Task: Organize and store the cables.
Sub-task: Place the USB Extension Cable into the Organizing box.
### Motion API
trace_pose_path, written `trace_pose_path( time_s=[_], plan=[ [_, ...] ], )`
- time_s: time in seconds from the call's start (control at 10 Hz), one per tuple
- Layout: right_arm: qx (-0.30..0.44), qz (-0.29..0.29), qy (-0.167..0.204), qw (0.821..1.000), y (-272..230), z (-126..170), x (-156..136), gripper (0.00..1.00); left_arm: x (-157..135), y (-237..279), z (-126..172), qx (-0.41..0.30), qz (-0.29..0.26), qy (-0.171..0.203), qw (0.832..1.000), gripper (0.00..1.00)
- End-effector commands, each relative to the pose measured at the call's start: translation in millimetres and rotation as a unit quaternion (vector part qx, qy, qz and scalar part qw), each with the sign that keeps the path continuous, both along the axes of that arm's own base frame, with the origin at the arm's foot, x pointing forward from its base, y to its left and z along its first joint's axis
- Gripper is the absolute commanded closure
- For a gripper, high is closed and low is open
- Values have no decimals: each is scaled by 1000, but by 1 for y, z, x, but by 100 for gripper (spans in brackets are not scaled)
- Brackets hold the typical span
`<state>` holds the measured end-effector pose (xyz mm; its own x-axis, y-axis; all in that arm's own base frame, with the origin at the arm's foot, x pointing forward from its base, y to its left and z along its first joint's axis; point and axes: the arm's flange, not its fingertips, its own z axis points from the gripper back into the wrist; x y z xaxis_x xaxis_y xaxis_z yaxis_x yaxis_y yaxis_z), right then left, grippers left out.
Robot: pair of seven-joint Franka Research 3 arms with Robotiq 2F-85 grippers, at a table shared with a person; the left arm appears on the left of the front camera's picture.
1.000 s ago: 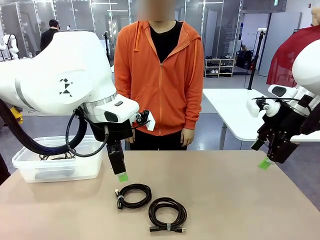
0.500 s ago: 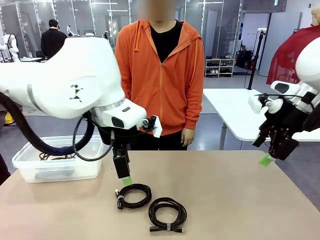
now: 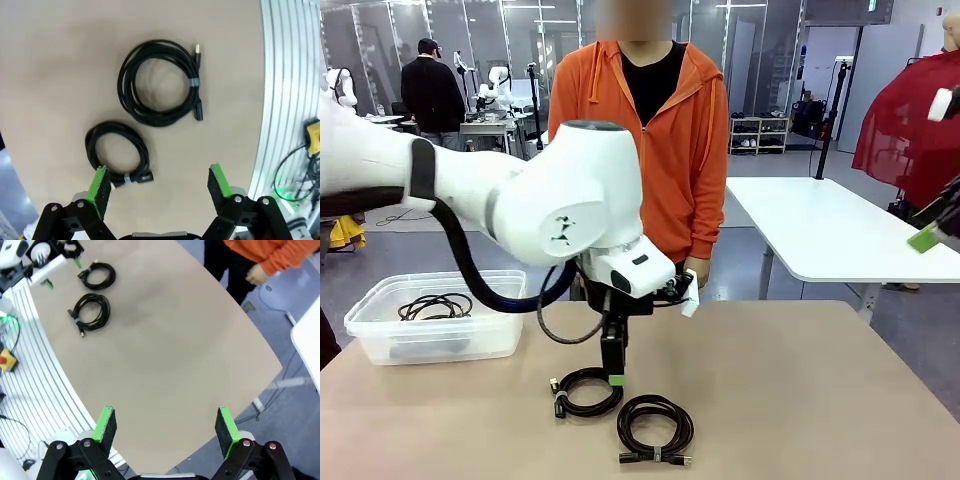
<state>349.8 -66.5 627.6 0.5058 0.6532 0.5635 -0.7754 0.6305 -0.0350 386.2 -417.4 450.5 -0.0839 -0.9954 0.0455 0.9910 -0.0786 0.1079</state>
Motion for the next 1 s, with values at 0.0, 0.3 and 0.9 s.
trace_pose_path(
  time_s=[0.0, 0.3, 0.9],
  plan=[
    [6, -45, 23, 999, -6, 2, 2, 0, 6, -24, -16, -13, -20, 13, 1000, 2],
    [24, -85, 12, 996, -6, -1, 11, 0, 1, -41, -47, -20, 3, 36, 999, 2],
    [14, -54, 14, 998, -11, 4, 2, 0, -13, -50, -86, -24, 49, 83, 995, 2]
  ],
)
